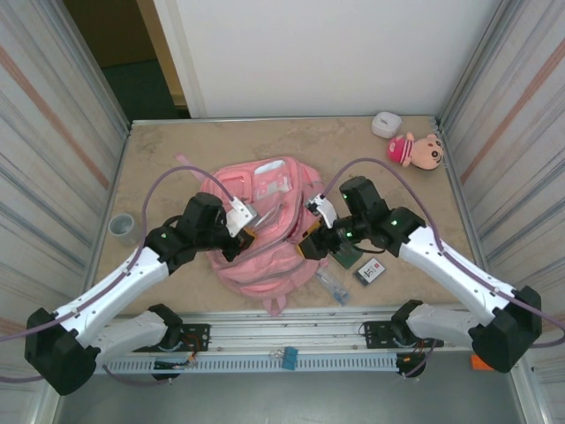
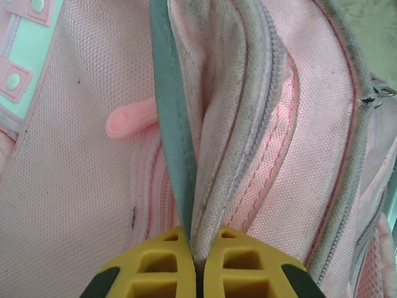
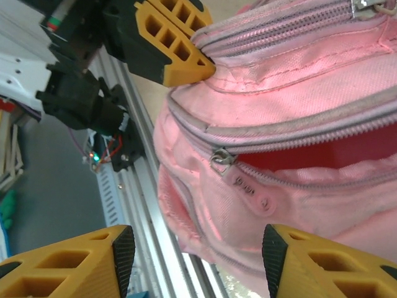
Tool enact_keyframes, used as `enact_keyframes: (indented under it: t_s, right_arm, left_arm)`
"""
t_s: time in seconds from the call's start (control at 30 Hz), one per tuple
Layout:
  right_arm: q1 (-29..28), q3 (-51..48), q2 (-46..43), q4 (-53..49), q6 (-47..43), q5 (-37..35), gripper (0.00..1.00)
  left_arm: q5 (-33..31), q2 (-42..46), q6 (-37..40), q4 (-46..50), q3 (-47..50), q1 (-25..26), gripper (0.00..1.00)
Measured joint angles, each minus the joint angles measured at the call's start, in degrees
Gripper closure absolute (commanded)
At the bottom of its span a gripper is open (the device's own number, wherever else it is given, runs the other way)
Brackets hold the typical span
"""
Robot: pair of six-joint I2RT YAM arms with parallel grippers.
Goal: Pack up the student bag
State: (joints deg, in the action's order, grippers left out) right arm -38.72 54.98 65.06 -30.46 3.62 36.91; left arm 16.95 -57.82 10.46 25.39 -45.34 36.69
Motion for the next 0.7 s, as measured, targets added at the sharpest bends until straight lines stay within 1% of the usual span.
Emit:
enact_keyframes:
  t_s: [0.2,0.3,0.33,0.47,0.53,0.6,0.7]
  right_arm:
    - [-1.16,0.17,5.25,3.69,-4.20,1.03,0.43]
    - [-1.51,0.59,7.61,3.87,-5.81,1.81,0.46]
    - [-1.53,0.63,8.00,3.87,-6.19,1.95,0.50]
    - [-1.51,0.76,8.20,3.54,-7.91,2.12,0.68]
    - [-1.51,1.07,8.20,2.89,-8.41,2.12,0.79]
    - [-1.51,1.55,8.20,2.08,-8.70,2.12,0.83]
    - [-1.51,1.92,8.11,1.29,-8.63,2.12,0.84]
  left_arm:
    - [0.26,-0.39,-0.35,-0.26,0.00,0.00,1.00]
    - [0.66,-0.42,-0.85,-0.33,0.00,-0.39,1.00]
    - [0.70,-0.42,-1.07,-0.33,0.00,-0.42,1.00]
    - [1.05,-0.39,-1.77,-0.35,0.00,-0.76,1.00]
    - [1.03,-0.42,-1.97,-0.35,0.00,-0.76,1.00]
    - [0.98,-0.44,-2.19,-0.48,0.00,-0.76,1.00]
    - [1.03,-0.70,-2.80,-1.20,0.00,-1.03,1.00]
